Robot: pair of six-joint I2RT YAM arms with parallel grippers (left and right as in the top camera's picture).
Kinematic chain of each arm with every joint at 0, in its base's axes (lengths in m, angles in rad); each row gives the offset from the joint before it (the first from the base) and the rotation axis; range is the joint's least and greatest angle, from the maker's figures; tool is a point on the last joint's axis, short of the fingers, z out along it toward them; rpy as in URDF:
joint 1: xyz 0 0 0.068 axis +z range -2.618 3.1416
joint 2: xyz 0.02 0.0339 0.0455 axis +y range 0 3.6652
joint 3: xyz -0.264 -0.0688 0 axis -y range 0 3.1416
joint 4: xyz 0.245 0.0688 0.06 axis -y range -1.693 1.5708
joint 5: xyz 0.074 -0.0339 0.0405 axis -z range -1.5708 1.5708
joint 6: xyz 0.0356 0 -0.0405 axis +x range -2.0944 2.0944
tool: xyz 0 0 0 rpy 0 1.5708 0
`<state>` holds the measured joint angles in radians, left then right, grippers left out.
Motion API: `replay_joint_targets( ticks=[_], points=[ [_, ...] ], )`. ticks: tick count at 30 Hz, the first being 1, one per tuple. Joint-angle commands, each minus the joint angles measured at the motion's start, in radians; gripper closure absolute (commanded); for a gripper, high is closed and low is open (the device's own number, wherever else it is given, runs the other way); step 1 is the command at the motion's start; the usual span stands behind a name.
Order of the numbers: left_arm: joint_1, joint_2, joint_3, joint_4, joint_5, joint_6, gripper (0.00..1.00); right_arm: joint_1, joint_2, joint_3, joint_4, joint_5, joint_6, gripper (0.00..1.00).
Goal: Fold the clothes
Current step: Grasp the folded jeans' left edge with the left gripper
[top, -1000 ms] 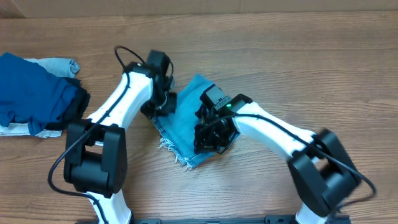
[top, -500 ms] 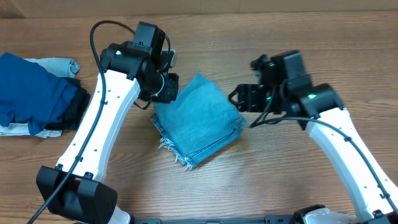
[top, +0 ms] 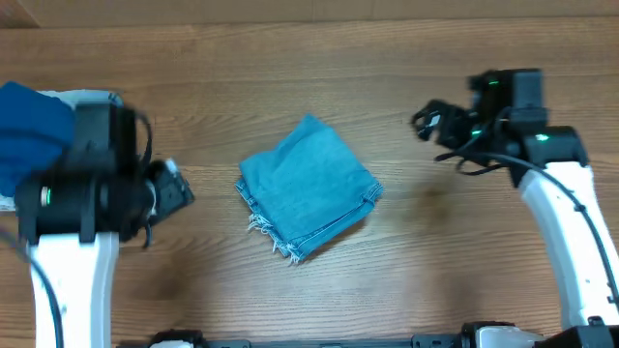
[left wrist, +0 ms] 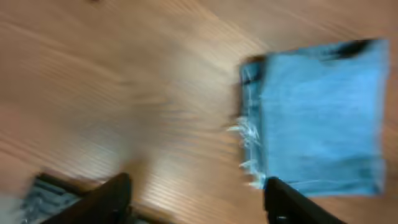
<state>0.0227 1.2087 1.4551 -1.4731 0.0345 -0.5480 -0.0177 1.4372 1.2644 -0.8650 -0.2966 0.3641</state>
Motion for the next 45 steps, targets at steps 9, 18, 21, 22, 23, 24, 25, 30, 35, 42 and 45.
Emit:
replay_joint_targets(
  ticks=[9, 18, 21, 22, 23, 24, 25, 30, 35, 42, 45],
  points=[
    [0.009, -0.063, -0.908, 1.003, 0.647, -0.354, 0.06, -0.127, -0.01, 0.013, -0.129, 0.027, 0.033, 0.0],
    [-0.058, 0.03, -1.017, 1.168, 0.505, -0.375, 0.16, -0.127, -0.01, 0.012, -0.129, 0.027, 0.033, 0.0],
    [-0.071, 0.159, -1.017, 1.201, 0.497, -0.335, 0.11, -0.127, -0.01, 0.012, -0.137, 0.027, 0.033, 0.0],
    [-0.078, 0.201, -1.016, 1.242, 0.498, -0.317, 0.08, -0.127, -0.01, 0.012, -0.141, 0.027, 0.033, 0.0],
    [-0.084, 0.24, -1.015, 1.292, 0.502, -0.305, 0.06, -0.127, -0.01, 0.012, -0.146, 0.027, 0.033, 0.0],
    [-0.089, 0.291, -1.012, 1.366, 0.518, -0.293, 0.04, -0.127, -0.01, 0.012, -0.15, 0.027, 0.033, 0.0],
    [-0.091, 0.311, -1.009, 1.386, 0.533, -0.291, 0.04, -0.127, -0.01, 0.012, -0.152, 0.027, 0.033, 0.0],
    [-0.091, 0.371, -0.98, 1.389, 0.558, -0.23, 0.1, -0.127, -0.01, 0.012, -0.158, 0.027, 0.033, 0.0],
    [-0.164, 0.464, -0.979, 1.414, 0.508, -0.196, 0.13, -0.127, -0.01, 0.012, -0.162, 0.026, 0.033, 0.0],
    [-0.238, 0.586, -0.929, 1.44, 0.497, -0.117, 0.51, -0.127, -0.01, 0.012, -0.17, 0.014, 0.033, 0.0],
    [-0.238, 0.586, -0.916, 1.454, 0.497, -0.073, 0.59, -0.127, -0.01, 0.012, -0.17, 0.007, 0.033, 0.0]
  ],
)
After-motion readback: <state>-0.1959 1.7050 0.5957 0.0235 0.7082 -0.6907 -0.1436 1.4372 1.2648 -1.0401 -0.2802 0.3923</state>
